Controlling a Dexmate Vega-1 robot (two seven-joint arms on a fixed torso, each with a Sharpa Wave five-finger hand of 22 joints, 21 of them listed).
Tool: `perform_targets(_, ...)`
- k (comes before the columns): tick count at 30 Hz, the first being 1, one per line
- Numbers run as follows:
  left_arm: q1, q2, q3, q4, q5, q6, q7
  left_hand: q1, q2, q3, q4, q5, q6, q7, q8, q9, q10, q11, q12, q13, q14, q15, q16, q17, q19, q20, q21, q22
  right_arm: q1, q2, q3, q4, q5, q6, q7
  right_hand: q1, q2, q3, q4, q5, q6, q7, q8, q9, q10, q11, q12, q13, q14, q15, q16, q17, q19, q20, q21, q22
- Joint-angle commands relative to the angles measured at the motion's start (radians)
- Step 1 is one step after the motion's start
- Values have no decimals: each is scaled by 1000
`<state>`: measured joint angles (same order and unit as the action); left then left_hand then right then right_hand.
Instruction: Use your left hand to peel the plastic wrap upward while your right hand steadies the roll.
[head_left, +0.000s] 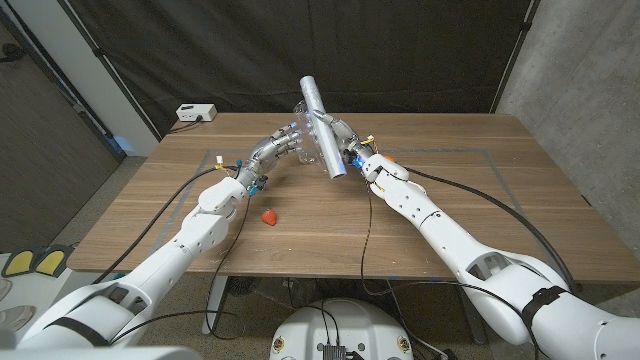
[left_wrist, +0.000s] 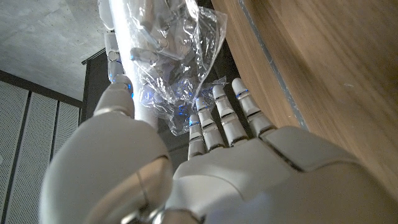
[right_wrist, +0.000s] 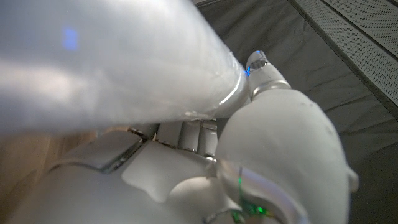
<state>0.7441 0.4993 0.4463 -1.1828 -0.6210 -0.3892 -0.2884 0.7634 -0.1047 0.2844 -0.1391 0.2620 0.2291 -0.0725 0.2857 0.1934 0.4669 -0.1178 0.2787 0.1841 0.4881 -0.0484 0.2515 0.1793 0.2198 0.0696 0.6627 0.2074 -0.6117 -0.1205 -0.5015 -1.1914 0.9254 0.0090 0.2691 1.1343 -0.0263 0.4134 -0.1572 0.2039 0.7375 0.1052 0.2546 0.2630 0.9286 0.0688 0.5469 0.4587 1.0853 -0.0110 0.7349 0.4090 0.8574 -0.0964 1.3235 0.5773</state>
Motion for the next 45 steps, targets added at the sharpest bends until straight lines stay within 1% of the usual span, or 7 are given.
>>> perform_targets(1,-36,2,21,22,12,16,-47,8,4,-1,9,-8,19,-1,9,5,25,12,5,2,11,-80,-1,4,14,13,13,7,15,34,34,58,88,-40,93,165,178,97,4,5,133,-136,-5,3,149,-158,-3,1,178,-208,-5,-1,9,-128,-7,7)
perform_targets(8,-39,7,24,17,18,27,-43,29,19,-9,18,-28,188,25,45,3,220,-18,11,2,203,-114,28,5,98,-20,85,21,14,50,50,69,106,-40,94,160,179,103,6,6,130,-137,-5,7,148,-158,-5,2,175,-208,-10,-12,11,-128,-18,13)
perform_targets(13,-42,6,23,22,21,18,-44,62,53,2,24,-44,479,55,116,-1,458,-59,17,2,414,-159,46,5,196,-72,180,26,20,59,57,87,119,-51,105,157,179,106,6,6,127,-137,-6,9,146,-158,-8,0,176,-208,-12,-18,12,-128,-27,17)
perform_targets(21,-28,2,11,0,25,23,11,156,193,94,19,-68,735,70,159,-3,702,-59,23,6,648,-169,97,46,237,-103,283,26,55,60,46,151,115,-79,173,126,177,116,21,10,97,-137,-21,10,118,-154,-25,-6,151,-203,-30,-43,10,-126,-62,23)
perform_targets(33,-18,8,5,-23,41,37,68,207,248,146,8,-81,804,102,181,17,786,-52,42,44,722,-170,131,84,234,-104,343,26,126,79,31,308,72,-55,328,-427,37,82,308,5,-92,-86,-64,-26,-84,-66,-184,-123,-52,-206,-220,-124,28,-110,-230,-16)
perform_targets(38,-19,9,5,-24,41,36,68,215,249,150,6,-82,809,103,184,24,798,-54,49,52,725,-170,136,94,231,-107,353,26,188,114,33,453,57,-31,445,-719,-41,0,318,-23,-240,-47,-67,-50,-260,9,-283,-183,-195,-79,-347,-177,93,0,-430,-355)
perform_targets(45,-17,21,7,-34,50,47,72,219,249,155,6,-84,811,106,187,31,798,-49,51,59,723,-169,138,101,225,-110,362,26,300,183,50,713,16,27,594,-837,-64,-48,319,-31,-341,-37,-74,-54,-345,48,-311,-201,-263,-12,-408,-184,74,86,-516,-416)
